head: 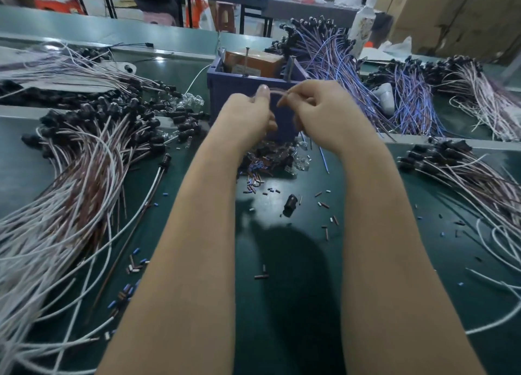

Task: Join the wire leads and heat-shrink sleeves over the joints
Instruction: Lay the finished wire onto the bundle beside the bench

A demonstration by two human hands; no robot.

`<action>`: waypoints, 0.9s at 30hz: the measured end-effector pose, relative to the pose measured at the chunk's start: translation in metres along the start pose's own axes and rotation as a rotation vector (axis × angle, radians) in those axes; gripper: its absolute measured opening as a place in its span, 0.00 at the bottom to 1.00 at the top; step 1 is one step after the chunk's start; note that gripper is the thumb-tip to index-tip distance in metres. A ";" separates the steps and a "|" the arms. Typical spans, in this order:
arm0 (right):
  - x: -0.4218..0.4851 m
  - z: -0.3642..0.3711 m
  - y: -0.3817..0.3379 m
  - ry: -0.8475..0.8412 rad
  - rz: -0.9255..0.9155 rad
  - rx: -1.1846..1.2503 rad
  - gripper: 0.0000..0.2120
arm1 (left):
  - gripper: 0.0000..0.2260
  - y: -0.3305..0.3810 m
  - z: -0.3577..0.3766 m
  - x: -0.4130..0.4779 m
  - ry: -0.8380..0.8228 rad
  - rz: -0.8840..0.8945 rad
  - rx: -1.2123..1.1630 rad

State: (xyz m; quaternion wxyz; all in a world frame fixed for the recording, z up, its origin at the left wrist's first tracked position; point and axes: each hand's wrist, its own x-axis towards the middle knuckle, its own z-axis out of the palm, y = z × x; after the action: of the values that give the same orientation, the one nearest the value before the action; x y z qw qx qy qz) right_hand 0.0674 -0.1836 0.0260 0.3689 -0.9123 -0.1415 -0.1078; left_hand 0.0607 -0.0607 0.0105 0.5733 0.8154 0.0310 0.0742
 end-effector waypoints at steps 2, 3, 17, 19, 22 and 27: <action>-0.006 -0.006 -0.010 -0.139 -0.028 -0.055 0.10 | 0.16 0.009 0.006 -0.001 0.107 0.039 -0.160; -0.009 -0.014 -0.013 -0.188 -0.019 -0.090 0.10 | 0.13 0.014 0.010 -0.002 0.143 0.056 -0.256; -0.148 -0.223 0.083 0.312 0.641 -0.460 0.08 | 0.13 0.123 0.250 -0.047 -0.413 0.060 -0.362; -0.157 -0.213 0.121 0.299 0.788 -0.424 0.06 | 0.10 0.109 0.285 -0.055 -0.445 0.043 -0.183; -0.163 -0.186 0.173 0.263 0.962 -0.361 0.04 | 0.10 0.081 0.315 -0.061 -0.468 0.071 0.042; -0.163 -0.161 0.209 0.383 1.035 -0.387 0.00 | 0.10 0.055 0.330 -0.057 -0.542 0.024 0.122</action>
State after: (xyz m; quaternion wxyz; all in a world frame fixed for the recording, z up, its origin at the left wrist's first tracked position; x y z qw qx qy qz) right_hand -0.0296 -0.4699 -0.0443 0.2191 -0.8778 0.4139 -0.1007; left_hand 0.0545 -0.3942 -0.0523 0.5097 0.8388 -0.1287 -0.1418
